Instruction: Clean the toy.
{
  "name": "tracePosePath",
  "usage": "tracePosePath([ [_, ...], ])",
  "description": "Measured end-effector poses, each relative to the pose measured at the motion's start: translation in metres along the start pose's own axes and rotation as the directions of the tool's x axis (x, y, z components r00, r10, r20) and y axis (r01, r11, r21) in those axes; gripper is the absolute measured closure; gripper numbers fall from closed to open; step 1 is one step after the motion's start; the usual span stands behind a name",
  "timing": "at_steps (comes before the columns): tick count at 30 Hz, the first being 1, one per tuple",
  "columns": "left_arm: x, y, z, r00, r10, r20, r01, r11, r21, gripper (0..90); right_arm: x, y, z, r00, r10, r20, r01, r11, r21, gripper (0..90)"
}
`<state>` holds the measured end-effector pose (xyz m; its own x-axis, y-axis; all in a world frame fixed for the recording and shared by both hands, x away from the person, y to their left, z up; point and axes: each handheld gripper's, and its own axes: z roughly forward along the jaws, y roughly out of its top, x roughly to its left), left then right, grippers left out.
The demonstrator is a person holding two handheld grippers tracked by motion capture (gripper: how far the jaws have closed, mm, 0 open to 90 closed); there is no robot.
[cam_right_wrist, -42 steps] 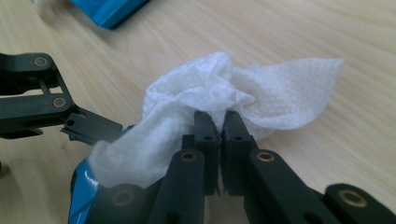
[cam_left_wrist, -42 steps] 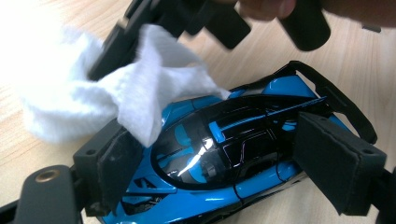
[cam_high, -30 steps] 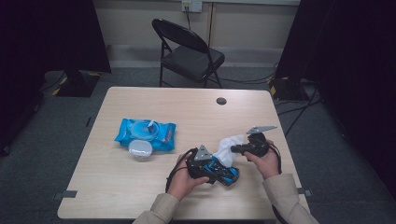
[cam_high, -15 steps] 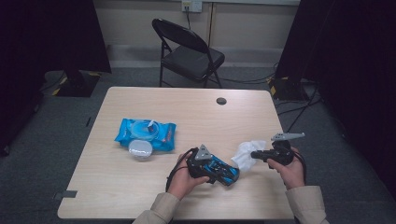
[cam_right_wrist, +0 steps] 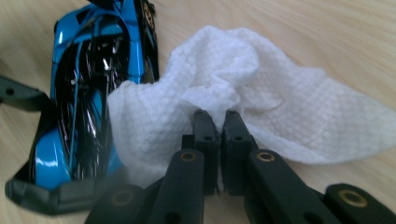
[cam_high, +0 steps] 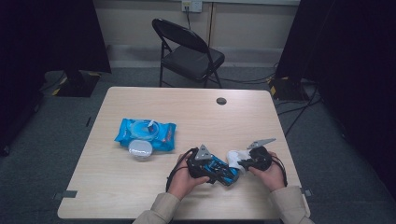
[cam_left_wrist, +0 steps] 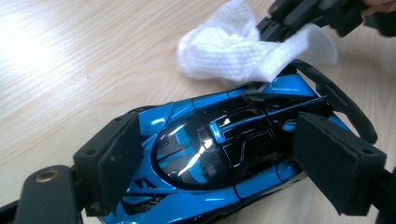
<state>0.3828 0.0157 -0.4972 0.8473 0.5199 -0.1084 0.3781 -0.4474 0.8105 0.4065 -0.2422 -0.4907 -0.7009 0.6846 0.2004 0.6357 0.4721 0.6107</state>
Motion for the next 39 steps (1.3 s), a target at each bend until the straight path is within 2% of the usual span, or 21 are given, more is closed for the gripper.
tracePosePath([
  [12, 0.000, 0.000, 0.000, 1.0000, -0.001, 0.004, 0.001, 1.0000, 0.002, 15.7, 0.011, 0.025, 0.023, 0.9970, -0.048, -0.061, 0.049, 0.999, 0.018, 87.5],
  [17, 0.001, 0.000, 0.000, 1.0000, -0.001, 0.006, 0.001, 1.0000, 0.000, 15.7, 0.015, 0.036, 0.031, 0.9954, -0.070, -0.066, 0.073, 0.997, 0.038, 87.4],
  [39, 0.002, 0.000, -0.001, 1.0000, -0.005, 0.002, 0.005, 1.0000, 0.000, 15.7, 0.019, 0.065, 0.055, 0.9947, -0.067, -0.078, 0.071, 0.996, 0.048, 87.3],
])
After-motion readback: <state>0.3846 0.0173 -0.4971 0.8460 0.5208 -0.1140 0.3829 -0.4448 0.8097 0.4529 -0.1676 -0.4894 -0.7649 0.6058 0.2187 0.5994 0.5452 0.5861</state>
